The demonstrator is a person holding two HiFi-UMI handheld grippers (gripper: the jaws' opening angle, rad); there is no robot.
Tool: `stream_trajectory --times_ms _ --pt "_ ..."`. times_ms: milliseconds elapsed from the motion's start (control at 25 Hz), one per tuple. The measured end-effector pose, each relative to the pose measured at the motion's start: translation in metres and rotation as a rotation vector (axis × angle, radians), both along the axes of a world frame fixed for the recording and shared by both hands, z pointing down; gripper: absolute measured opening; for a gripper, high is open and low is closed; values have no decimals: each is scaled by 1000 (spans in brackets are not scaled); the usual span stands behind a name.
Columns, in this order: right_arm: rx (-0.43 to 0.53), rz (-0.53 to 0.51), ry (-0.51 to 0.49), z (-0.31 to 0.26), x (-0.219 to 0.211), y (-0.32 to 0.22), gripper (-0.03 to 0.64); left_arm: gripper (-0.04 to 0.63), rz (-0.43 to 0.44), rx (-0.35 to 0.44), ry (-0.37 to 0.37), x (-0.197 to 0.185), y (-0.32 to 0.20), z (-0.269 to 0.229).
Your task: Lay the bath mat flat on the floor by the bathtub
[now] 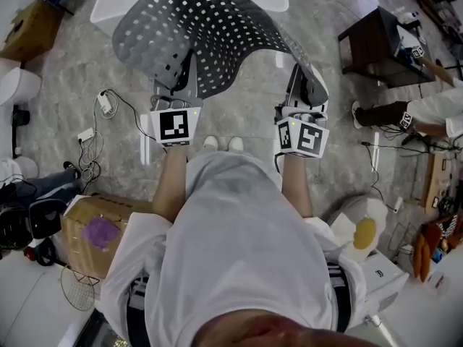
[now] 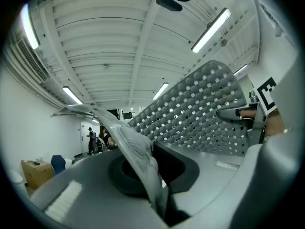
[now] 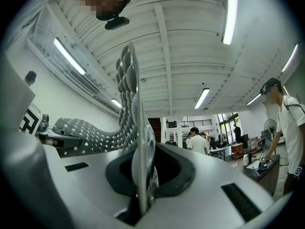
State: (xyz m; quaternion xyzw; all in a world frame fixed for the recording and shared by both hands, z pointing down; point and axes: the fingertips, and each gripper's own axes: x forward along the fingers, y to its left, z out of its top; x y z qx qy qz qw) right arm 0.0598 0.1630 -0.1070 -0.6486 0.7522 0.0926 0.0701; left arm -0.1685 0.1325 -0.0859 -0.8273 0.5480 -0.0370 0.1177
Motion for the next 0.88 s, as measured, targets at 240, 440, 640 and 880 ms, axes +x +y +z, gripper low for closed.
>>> stream_trajectory --times_ms 240,440,640,880 --pt "-45 -24 -10 18 32 -5 17 23 -1 -40 -38 33 -4 10" --pt "-86 -58 -15 41 40 -7 17 25 -1 -79 -72 44 -7 27" --pt "-129 -65 -16 60 46 -14 17 25 13 -115 -92 52 -12 42" --pt "-152 -50 -20 75 53 -29 17 25 26 -148 -106 58 -28 61"
